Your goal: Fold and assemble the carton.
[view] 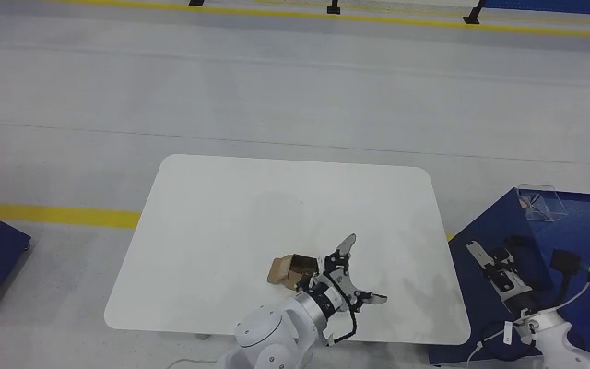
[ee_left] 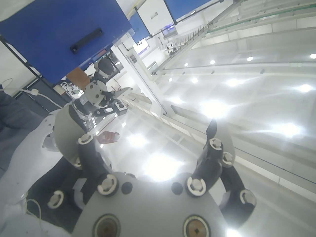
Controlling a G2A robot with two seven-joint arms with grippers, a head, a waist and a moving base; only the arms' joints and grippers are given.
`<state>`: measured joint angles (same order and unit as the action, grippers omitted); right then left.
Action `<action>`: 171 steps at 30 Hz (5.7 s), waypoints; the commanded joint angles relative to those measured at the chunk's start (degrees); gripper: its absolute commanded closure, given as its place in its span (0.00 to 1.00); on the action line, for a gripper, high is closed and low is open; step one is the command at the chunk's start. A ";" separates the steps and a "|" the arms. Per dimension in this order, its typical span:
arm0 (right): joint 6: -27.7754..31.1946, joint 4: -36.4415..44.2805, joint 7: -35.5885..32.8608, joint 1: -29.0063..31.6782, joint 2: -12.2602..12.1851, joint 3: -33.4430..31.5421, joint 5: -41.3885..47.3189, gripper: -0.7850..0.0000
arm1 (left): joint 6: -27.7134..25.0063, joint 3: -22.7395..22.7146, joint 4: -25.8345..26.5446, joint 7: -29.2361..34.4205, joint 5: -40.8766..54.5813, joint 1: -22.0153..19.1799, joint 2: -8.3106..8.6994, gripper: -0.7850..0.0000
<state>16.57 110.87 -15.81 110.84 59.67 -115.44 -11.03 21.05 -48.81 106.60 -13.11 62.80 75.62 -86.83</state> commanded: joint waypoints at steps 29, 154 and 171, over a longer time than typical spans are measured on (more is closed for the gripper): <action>-12.31 1.47 -7.42 -19.61 -0.14 21.64 -23.43 0.00 | 32.74 4.93 15.45 -34.46 -14.45 3.71 0.71 0.00; -15.87 -25.95 12.65 -35.20 9.86 56.03 -54.64 0.00 | -11.13 1.88 -15.77 -34.89 -47.18 7.26 -2.99 0.00; -15.78 -28.44 12.19 -36.48 11.06 57.47 -56.55 0.00 | -21.05 -0.95 -25.63 -36.06 -42.70 3.11 -5.93 0.00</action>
<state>0.77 82.38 -3.59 74.33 70.70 -57.92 -67.51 0.25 -49.59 81.32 -49.21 20.07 78.83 -92.67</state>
